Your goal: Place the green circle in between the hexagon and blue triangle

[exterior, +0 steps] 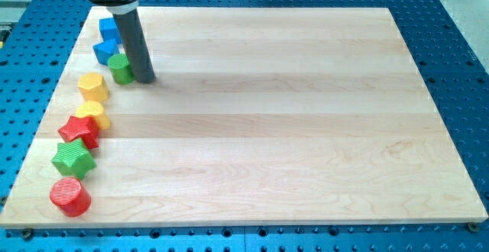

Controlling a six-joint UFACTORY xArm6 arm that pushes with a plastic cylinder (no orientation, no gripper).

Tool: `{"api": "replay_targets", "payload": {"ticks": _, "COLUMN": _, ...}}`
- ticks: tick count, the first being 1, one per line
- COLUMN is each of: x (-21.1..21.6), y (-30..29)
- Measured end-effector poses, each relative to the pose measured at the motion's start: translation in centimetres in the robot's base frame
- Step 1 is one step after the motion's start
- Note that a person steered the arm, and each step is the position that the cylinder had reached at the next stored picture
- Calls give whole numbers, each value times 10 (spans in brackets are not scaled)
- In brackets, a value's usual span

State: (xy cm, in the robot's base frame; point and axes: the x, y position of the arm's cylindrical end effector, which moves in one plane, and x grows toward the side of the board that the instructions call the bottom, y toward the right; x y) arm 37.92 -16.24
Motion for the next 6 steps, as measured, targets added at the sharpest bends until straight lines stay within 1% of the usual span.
{"api": "replay_targets", "payload": {"ticks": 2, "x": -29, "y": -2}}
{"api": "replay_targets", "payload": {"ticks": 3, "x": -29, "y": -2}}
{"api": "replay_targets", "payload": {"ticks": 4, "x": -21, "y": -24}}
{"api": "replay_targets", "payload": {"ticks": 5, "x": -19, "y": -32}}
{"api": "replay_targets", "payload": {"ticks": 6, "x": -19, "y": -32}}
